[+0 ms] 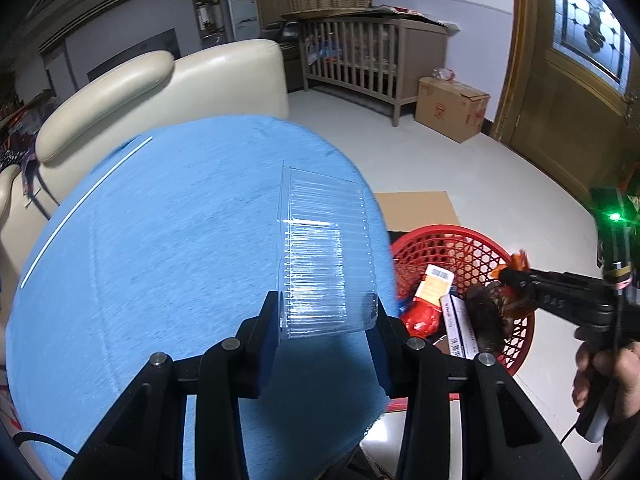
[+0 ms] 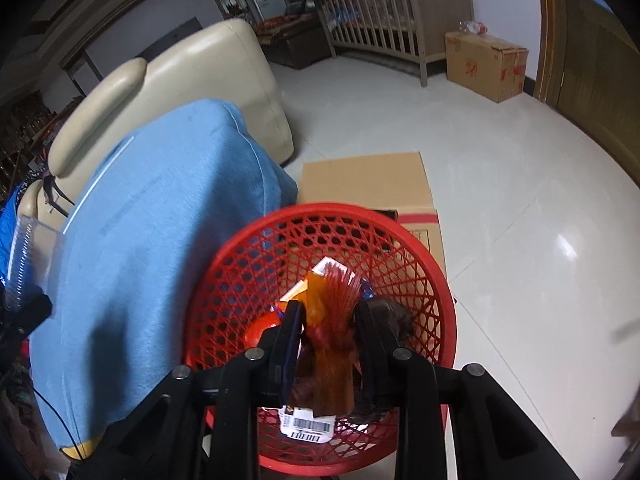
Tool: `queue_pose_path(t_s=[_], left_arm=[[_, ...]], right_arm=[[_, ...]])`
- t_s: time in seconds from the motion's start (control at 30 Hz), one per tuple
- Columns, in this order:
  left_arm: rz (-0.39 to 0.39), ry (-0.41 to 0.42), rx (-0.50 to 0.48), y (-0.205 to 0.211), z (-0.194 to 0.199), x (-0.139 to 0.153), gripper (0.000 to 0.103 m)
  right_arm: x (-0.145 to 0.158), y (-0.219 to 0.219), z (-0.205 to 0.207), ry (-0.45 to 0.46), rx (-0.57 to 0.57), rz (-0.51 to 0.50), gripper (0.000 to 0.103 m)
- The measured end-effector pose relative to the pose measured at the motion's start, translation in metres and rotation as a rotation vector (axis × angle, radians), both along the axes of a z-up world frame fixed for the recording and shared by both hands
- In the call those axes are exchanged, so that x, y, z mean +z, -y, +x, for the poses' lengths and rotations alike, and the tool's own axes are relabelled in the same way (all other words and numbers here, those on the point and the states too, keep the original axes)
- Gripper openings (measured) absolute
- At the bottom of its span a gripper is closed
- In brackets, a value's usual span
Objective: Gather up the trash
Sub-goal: 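Open both tools to drop the orange wrappers and container into the wastebasket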
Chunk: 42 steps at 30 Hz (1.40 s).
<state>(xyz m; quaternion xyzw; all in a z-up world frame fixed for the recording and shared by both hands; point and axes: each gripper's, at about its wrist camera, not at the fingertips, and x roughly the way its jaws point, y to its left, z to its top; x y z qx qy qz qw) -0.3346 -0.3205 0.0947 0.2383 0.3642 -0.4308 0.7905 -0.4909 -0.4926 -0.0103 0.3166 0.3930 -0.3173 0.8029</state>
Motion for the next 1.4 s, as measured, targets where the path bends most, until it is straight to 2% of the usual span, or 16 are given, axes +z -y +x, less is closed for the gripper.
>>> queue_pose_path(t_s=[0.27,0.47,0.73,0.93,1.4], left_arm=[[0.007,0.006,-0.024,0.014,-0.012,0.001,0.043],[0.024,-0.006,-0.074,0.032,-0.025,-0.004,0.043],[0.069,-0.027,-0.133,0.058,-0.046,-0.018,0.043],[0.089,-0.035,-0.156,0.07,-0.056,-0.025,0.043],[0.126,-0.046,-0.199,0.095,-0.071,-0.039,0.043]], right_arm=[[-0.008,0.011,-0.009,0.036,-0.048,0.048,0.03],[0.014,0.011,-0.032,0.128,-0.11,0.036,0.03],[0.041,0.003,-0.053,0.214,-0.128,0.012,0.03],[0.058,-0.004,-0.059,0.23,-0.135,-0.035,0.03],[0.073,0.001,-0.075,0.267,-0.174,-0.045,0.031]])
